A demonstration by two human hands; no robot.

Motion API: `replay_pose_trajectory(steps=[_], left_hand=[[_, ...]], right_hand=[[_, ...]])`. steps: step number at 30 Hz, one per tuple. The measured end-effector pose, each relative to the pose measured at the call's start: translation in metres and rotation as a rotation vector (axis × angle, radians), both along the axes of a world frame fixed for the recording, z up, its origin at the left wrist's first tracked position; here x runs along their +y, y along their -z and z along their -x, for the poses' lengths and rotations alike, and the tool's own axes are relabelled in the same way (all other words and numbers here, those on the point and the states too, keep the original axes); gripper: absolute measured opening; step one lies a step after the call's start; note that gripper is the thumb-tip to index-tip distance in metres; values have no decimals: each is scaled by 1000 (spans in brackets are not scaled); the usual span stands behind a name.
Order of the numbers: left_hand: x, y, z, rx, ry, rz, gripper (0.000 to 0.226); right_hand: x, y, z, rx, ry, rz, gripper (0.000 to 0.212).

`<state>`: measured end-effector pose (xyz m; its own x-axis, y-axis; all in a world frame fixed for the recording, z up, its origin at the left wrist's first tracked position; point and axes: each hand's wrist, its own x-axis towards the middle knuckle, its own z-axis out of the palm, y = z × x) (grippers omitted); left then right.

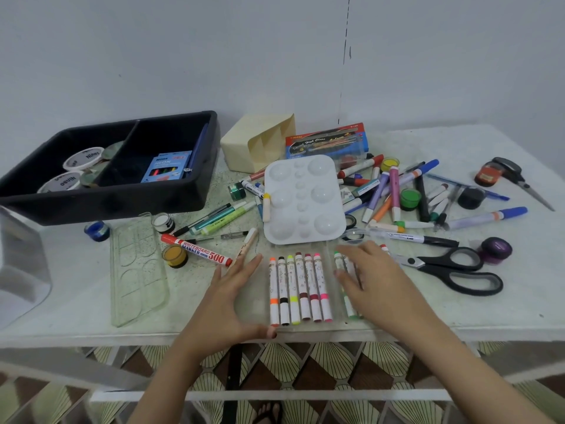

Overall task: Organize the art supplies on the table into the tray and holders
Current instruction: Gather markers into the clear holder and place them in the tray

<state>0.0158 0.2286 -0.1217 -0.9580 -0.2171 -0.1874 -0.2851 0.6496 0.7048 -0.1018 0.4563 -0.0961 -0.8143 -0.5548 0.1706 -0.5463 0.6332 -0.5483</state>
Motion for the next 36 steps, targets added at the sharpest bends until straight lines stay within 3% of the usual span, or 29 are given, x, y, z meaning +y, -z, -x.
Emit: replay_pose_trajectory(steps=[4,8,12,15,21,29,36], left_hand=[[2,1,-1,-21,8,35,119],[3,-1,-2,-28,11,41,122],[8,-3,-3,-25,4,48,119],[11,-3,-6,-30,-15,37,116],[14,-2,-10,-22,-50,0,120],[15,2,-9,-5,-57,9,123],[13,5,-11,30,-18,-20,118]], right_hand=[[37,1,2,37,200,-107,44],[51,2,0,-50,311,-100,49],[52,3,-3,-172,318,119,48],[49,5,-4,-238,373,400,42],[33,-4,-20,-152,284,713,43],[4,-12,-43,40,8,649,51],[-26,12,-59,261,-225,378,59]])
